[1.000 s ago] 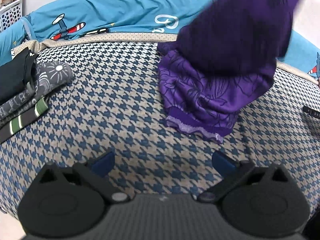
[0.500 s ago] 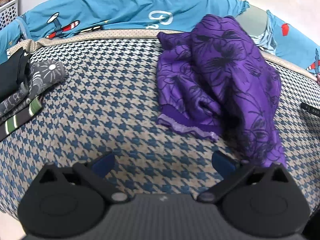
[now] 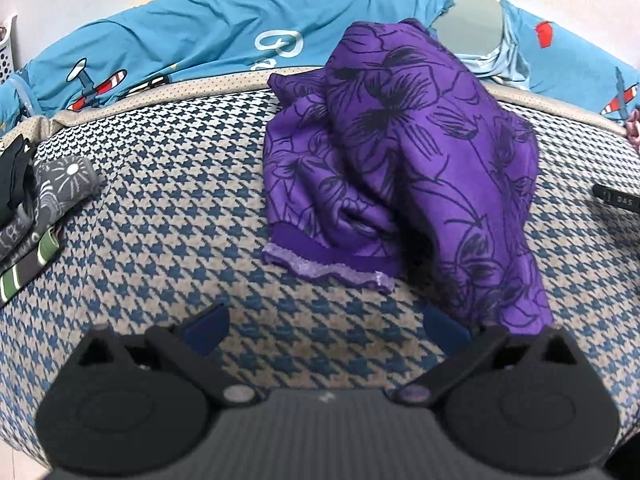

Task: Fold clothes
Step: 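Bring the right gripper over the purple floral garment beside the left gripper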

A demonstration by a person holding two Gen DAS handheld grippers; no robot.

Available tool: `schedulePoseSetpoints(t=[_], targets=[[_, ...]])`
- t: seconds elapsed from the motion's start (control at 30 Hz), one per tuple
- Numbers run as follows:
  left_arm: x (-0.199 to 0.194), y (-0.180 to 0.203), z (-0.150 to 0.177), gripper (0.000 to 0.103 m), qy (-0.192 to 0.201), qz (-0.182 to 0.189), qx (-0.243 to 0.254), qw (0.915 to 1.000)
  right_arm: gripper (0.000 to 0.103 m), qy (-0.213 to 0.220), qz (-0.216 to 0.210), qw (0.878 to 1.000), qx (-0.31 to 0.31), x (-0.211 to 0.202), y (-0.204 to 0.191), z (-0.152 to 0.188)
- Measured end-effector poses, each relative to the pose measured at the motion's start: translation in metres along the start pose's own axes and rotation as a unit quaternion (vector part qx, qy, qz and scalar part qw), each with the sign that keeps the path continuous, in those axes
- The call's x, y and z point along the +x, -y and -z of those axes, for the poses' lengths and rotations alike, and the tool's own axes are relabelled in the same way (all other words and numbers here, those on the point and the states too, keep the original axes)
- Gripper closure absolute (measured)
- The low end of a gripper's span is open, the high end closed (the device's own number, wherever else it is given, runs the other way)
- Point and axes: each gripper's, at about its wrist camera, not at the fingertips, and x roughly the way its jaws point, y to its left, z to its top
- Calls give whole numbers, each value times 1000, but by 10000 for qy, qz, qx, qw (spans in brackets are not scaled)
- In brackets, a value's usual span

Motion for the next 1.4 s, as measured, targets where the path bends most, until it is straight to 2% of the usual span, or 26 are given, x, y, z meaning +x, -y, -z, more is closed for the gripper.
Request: schedulePoseSetpoints(t=[0.43,0.63,0.7,0.9,1.03,1.23,1.4], targets=[[18,14,-7,0,-65,62,-97,9999,0,-72,-18,10000,58,-1,2,-3],[18,23,-7,0,46,-87,60,9999,0,-536,155,9982,200,-13,-9,-11],[19,24,-8,0,60,-191,49,9998,0,-680,-34,9974,247,-22,-15,-17],[16,23,-5,0,70,-337,-56,9994,0,-368,-987,9936,410,-80,-45,-34],[17,25,-2,0,-8,-350,-96,9993,0,-488,-1348,9892,291,-105,-70,-34],[16,32,2,0,-38,-466,45,9989,0,-517,-1434,9883,-7,-134,-92,-27],[12,39,4,0,-41,-532,184,9984,0,-754,-1457,9865,28,-146,-101,-18]])
